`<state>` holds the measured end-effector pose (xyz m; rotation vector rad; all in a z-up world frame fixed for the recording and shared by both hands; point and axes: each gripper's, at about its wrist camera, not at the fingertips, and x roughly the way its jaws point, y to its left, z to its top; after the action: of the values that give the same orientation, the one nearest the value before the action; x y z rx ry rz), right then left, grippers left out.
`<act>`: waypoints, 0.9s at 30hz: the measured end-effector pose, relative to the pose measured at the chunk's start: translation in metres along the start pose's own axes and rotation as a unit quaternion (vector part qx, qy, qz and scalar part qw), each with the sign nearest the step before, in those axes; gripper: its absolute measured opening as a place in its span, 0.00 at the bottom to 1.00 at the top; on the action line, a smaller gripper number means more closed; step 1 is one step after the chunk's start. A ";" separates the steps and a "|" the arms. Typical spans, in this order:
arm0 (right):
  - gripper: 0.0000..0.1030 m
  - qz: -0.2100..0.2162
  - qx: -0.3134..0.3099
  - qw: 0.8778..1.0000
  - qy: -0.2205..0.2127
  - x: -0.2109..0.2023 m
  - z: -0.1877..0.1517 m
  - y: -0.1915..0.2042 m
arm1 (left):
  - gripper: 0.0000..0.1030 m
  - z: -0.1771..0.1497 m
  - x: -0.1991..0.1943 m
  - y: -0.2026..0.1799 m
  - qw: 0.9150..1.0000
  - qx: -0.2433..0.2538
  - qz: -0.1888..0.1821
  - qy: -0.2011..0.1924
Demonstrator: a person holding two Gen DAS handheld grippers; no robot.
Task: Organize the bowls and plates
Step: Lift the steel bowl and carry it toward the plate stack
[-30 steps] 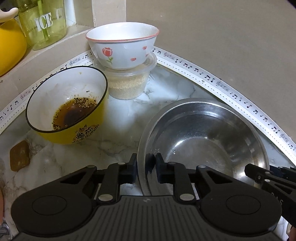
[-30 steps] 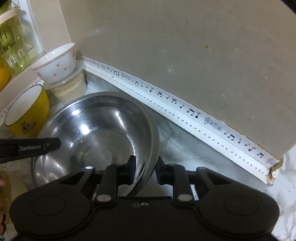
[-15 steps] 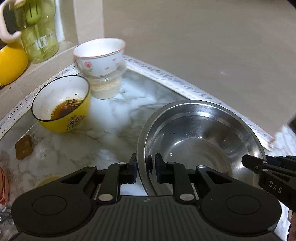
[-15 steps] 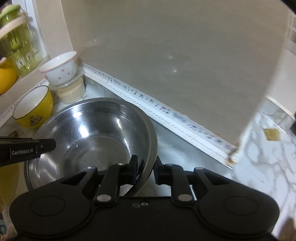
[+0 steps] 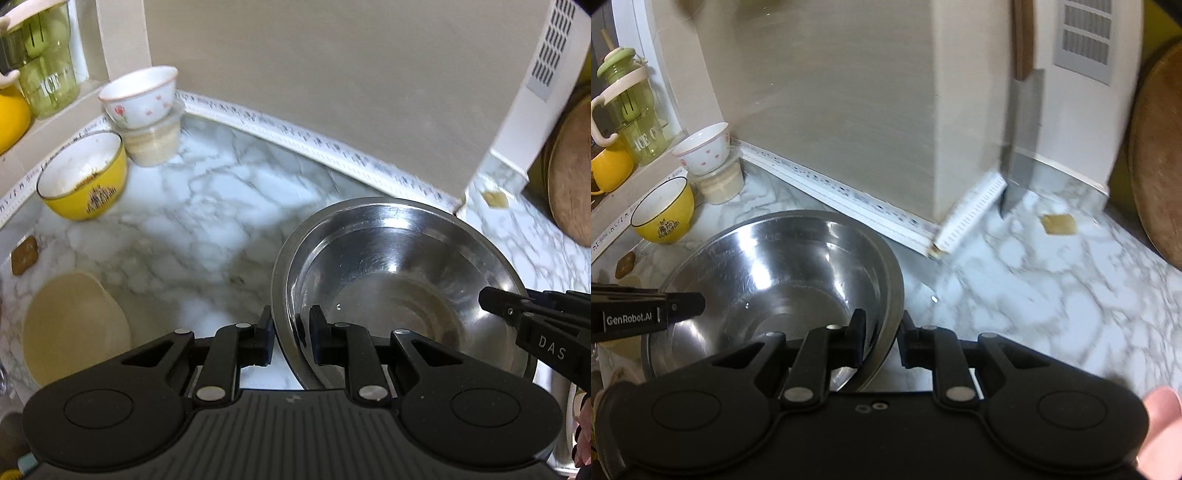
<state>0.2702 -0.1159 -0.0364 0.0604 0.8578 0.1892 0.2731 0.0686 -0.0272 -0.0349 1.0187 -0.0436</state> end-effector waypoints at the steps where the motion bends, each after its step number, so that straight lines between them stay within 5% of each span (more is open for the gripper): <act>1: 0.18 -0.001 0.001 1.000 0.001 -0.002 -0.004 -0.003 | 0.18 -0.004 0.001 -0.004 1.000 0.001 0.000 0.005; 14: 0.18 -0.024 0.000 1.000 -0.010 -0.014 -0.047 -0.043 | 0.18 -0.026 0.010 -0.050 1.000 0.018 -0.004 0.023; 27: 0.19 -0.057 0.029 0.998 -0.025 -0.030 -0.081 -0.088 | 0.18 -0.047 0.021 -0.098 0.998 0.056 -0.038 -0.003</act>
<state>0.2022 -0.2095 -0.0778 0.0693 0.8143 0.0563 0.2420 -0.0310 -0.0647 0.0278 1.0078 -0.1705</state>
